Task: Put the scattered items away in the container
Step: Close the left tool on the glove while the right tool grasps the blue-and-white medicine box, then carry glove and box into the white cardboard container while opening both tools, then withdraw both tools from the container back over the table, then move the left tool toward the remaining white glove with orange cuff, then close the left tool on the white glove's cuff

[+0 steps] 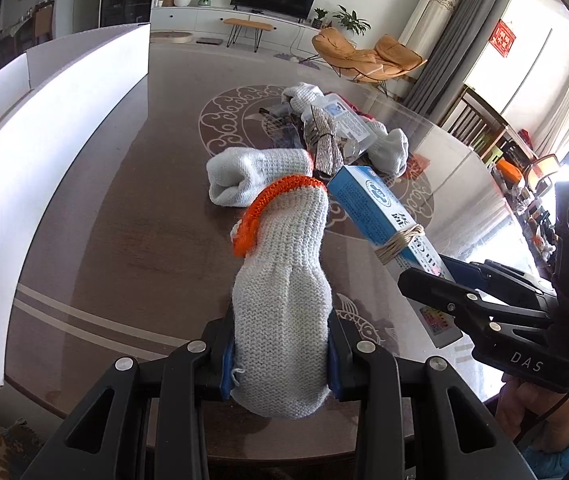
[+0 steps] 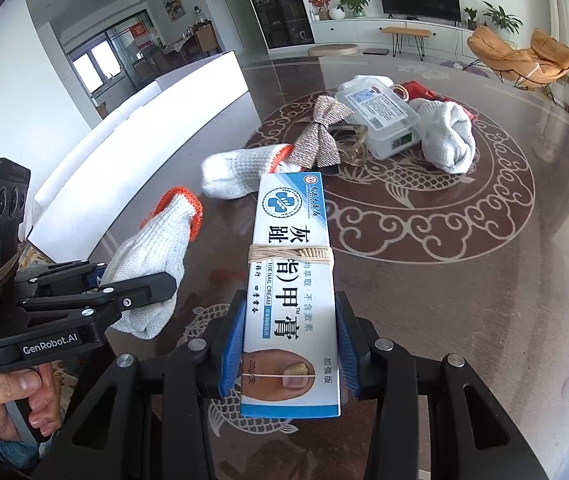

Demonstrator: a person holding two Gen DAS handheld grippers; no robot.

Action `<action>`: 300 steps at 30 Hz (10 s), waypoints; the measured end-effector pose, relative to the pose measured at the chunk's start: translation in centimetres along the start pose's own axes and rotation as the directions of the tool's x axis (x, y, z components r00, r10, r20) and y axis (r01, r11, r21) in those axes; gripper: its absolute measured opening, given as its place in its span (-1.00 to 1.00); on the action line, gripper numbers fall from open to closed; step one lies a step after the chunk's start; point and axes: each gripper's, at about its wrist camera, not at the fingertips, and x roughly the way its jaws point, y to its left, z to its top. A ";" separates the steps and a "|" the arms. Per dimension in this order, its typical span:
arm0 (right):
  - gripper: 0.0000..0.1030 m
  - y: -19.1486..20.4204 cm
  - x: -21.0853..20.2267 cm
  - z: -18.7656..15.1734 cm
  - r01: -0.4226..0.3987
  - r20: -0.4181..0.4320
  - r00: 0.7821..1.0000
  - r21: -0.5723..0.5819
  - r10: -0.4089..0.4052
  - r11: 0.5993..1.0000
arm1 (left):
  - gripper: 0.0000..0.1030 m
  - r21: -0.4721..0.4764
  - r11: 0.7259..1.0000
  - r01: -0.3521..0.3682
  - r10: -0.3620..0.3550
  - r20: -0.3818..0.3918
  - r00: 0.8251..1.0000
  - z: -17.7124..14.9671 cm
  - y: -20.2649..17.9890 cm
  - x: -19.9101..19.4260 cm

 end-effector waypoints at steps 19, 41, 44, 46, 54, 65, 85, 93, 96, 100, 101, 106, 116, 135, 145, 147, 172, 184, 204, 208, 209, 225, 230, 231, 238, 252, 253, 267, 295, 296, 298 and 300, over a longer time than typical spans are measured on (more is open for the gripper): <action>-0.20 25.7 14.6 25.3 -0.304 -0.033 0.953 -0.168 0.302 0.938 | -0.34 -0.349 0.898 -0.267 0.315 0.085 0.945 11.0 27.3 -10.4; -0.03 29.3 28.2 25.5 -0.166 -0.252 0.964 -0.329 0.083 0.930 | 0.86 -0.388 0.850 -0.356 0.325 -0.145 0.935 11.1 32.5 -4.7; 0.07 30.4 28.6 25.2 -0.142 -0.238 0.970 -0.409 0.044 0.902 | 0.92 -0.368 0.848 -0.381 0.355 -0.138 0.925 10.6 32.0 -4.9; 0.07 30.6 29.1 24.9 -0.137 -0.239 0.971 -0.436 0.033 0.890 | 0.92 -0.344 0.848 -0.403 0.387 -0.115 0.915 10.5 31.5 -5.4; 0.07 30.8 27.6 23.9 -0.097 -0.155 0.988 -0.462 0.027 0.882 | 0.92 -0.307 0.858 -0.412 0.400 -0.105 0.911 10.6 31.5 -5.5; 0.08 27.1 22.3 23.2 -0.158 -0.013 0.986 -0.346 0.164 0.925 | 0.92 -0.351 0.839 -0.416 0.445 0.004 0.896 9.7 30.7 -8.7; 0.31 -5.9 0.6 -0.4 0.295 0.124 0.940 0.176 -0.318 0.939 | 1.00 0.064 0.998 -0.024 0.021 0.049 0.999 1.9 -3.3 3.8; 0.31 -12.5 -2.4 -4.5 0.378 0.061 0.905 0.340 -0.421 0.861 | 1.00 0.111 0.986 -0.127 0.127 0.003 0.992 0.7 -5.4 8.9; 0.31 -13.0 -2.6 -4.6 0.398 0.053 0.897 0.335 -0.438 0.854 | 1.00 0.084 0.988 -0.131 0.132 0.004 0.991 0.3 -4.8 9.1; 0.32 -12.9 -2.1 -3.9 0.434 0.034 0.885 0.307 -0.465 0.847 | 1.00 0.119 0.980 -0.156 0.156 0.009 0.988 0.0 -5.2 9.5; 0.33 -12.7 -1.7 -3.6 0.452 0.021 0.878 0.291 -0.478 0.843 | 1.00 0.130 0.978 -0.165 0.165 0.010 0.986 0.0 -5.4 9.7; 0.38 -12.5 -1.1 -3.4 0.470 0.008 0.871 0.271 -0.490 0.840 | 1.00 0.128 0.976 -0.177 0.176 0.018 0.984 0.0 -5.7 9.8; 0.48 -12.3 -0.5 -3.1 0.466 0.003 0.876 0.259 -0.483 0.846 | 1.00 0.180 0.959 -0.217 0.216 0.026 0.976 -0.4 -6.6 10.2; 0.49 -12.3 -0.4 -3.1 0.475 -0.002 0.872 0.251 -0.490 0.843 | 1.00 0.180 0.959 -0.218 0.214 0.044 0.976 -0.8 -6.5 10.1; 0.49 -12.3 -0.4 -3.1 0.476 -0.002 0.871 0.251 -0.491 0.843 | 1.00 0.174 0.959 -0.224 0.220 0.044 0.975 -0.8 -6.6 10.2; 0.49 -12.3 -0.4 -3.1 0.476 -0.002 0.871 0.251 -0.491 0.843 | 1.00 0.165 0.959 -0.232 0.229 0.038 0.973 -0.7 -6.7 10.2; 0.49 -12.3 -0.4 -3.1 0.476 -0.002 0.871 0.250 -0.491 0.843 | 1.00 0.177 0.958 -0.225 0.222 0.036 0.974 -1.1 -6.7 10.0; 0.49 -12.3 -0.4 -3.1 0.476 -0.002 0.871 0.250 -0.491 0.843 | 1.00 0.232 0.954 -0.189 0.200 -0.024 0.980 -0.6 -6.6 10.0; 0.49 -12.2 -0.4 -3.1 0.476 -0.003 0.871 0.249 -0.491 0.843 | 1.00 0.395 0.897 -0.197 0.161 0.123 0.979 9.1 -3.5 8.2; 0.49 -12.2 -0.4 -3.1 0.476 -0.003 0.871 0.250 -0.491 0.843 | 1.00 0.522 0.833 -0.182 0.158 0.092 0.983 10.9 -3.5 11.9; 0.49 -12.2 -0.4 -3.1 0.476 -0.003 0.871 0.249 -0.491 0.843 | 1.00 0.545 0.822 -0.166 0.158 0.062 0.985 10.9 -3.4 13.0; 0.49 -12.2 -0.4 -3.1 0.476 -0.003 0.871 0.249 -0.491 0.843 | 1.00 0.552 0.829 0.087 0.012 -0.172 0.985 7.4 -4.3 13.1; 0.49 -12.2 -0.4 -3.1 0.476 -0.003 0.871 0.249 -0.491 0.843 | 1.00 0.560 0.825 0.077 0.044 -0.199 0.979 7.8 -4.6 14.1; 0.49 -12.2 -0.4 -3.1 0.476 -0.003 0.871 0.249 -0.491 0.843 | 1.00 0.558 0.826 0.075 0.046 -0.199 0.979 7.8 -4.6 14.2; 0.49 -12.2 -0.4 -3.1 0.476 -0.003 0.871 0.249 -0.491 0.843 | 1.00 0.564 0.822 0.082 0.047 -0.211 0.976 8.1 -4.5 14.1; 0.49 -12.2 -0.4 -3.1 0.476 -0.003 0.871 0.249 -0.491 0.843 | 1.00 0.569 0.818 0.088 0.038 -0.206 0.978 8.3 -4.6 14.1; 0.49 -12.2 -0.4 -3.1 0.476 -0.003 0.871 0.249 -0.491 0.843 | 1.00 0.570 0.817 0.089 0.036 -0.205 0.978 8.3 -4.6 14.0; 0.49 -12.2 -0.4 -3.1 0.476 -0.003 0.871 0.249 -0.491 0.843 | 1.00 0.567 0.819 0.088 0.020 -0.182 0.983 8.1 -4.1 14.2; 0.49 -12.2 -0.4 -3.1 0.476 -0.003 0.871 0.249 -0.491 0.843 | 1.00 0.542 0.838 0.063 0.017 -0.141 0.990 7.7 -4.3 14.2; 0.49 -12.2 -0.4 -3.1 0.476 -0.003 0.871 0.249 -0.491 0.843 | 1.00 0.541 0.839 0.062 0.018 -0.140 0.990 7.7 -4.3 14.2; 0.49 -12.2 -0.4 -3.1 0.476 -0.003 0.871 0.249 -0.491 0.843 | 1.00 0.540 0.839 0.061 0.017 -0.139 0.990 7.6 -4.1 14.2; 0.49 -12.2 -0.4 -3.1 0.476 -0.003 0.871 0.249 -0.491 0.843 | 1.00 0.539 0.840 0.060 0.017 -0.137 0.990 7.5 -4.1 14.2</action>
